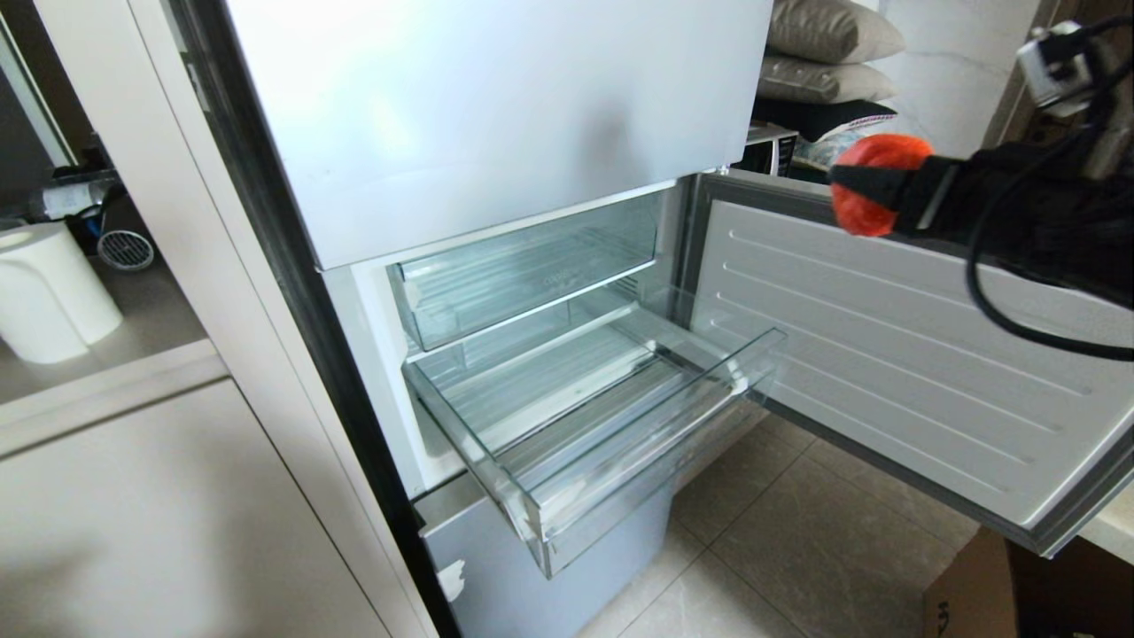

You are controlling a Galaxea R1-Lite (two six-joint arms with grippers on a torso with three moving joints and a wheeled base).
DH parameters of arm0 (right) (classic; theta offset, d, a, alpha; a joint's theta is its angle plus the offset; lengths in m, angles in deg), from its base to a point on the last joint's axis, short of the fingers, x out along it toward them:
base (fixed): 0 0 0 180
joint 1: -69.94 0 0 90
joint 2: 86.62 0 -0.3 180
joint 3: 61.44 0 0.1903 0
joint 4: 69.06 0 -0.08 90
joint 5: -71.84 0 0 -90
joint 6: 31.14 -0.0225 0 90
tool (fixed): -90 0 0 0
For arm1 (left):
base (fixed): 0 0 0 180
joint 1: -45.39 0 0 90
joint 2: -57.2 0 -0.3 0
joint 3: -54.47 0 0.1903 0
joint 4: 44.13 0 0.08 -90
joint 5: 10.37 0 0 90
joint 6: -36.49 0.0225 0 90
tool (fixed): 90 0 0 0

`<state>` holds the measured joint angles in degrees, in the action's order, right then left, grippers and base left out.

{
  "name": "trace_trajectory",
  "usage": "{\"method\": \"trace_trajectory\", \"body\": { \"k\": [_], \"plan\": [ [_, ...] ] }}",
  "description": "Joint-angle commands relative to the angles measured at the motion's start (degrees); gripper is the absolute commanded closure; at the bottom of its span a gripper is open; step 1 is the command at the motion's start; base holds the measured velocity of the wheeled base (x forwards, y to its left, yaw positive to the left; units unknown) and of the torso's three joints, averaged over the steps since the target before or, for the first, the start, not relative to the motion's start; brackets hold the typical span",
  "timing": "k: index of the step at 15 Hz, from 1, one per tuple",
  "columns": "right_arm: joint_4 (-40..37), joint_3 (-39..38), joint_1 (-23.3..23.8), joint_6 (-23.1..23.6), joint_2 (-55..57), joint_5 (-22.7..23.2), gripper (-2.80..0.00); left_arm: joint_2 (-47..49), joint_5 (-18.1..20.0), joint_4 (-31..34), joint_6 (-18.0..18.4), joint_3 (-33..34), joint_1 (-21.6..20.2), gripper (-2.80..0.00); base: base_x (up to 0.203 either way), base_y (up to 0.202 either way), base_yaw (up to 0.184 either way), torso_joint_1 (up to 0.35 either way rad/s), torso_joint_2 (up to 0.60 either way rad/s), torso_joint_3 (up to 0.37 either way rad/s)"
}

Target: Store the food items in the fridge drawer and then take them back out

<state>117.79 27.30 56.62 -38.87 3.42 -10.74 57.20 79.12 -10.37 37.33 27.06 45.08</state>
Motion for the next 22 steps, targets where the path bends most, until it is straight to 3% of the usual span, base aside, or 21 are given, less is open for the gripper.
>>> {"method": "trace_trajectory", "body": {
  "k": [1,8,13,22],
  "plan": [
    [3.2,4.2,-5.1,0.5,14.5,-2.6,0.00,0.1,0.0,0.1,-0.1,0.0,0.0,0.00,0.000,0.000,0.000,0.000,0.00,0.000],
    [9.2,23.4,-15.6,1.4,36.7,-4.9,0.00,0.1,0.0,0.0,0.0,0.0,0.0,0.00,0.000,0.000,0.000,0.000,0.00,0.000],
    [8.9,24.0,-18.4,1.4,41.3,-5.3,0.00,0.1,0.0,0.1,0.0,0.0,0.0,0.00,0.000,0.000,0.000,0.000,0.00,0.000],
    [8.7,27.9,-18.1,1.3,49.3,-5.3,0.00,0.1,0.0,0.1,0.0,0.0,0.0,0.00,0.000,0.000,0.000,0.000,0.00,0.000]
  ]
}}
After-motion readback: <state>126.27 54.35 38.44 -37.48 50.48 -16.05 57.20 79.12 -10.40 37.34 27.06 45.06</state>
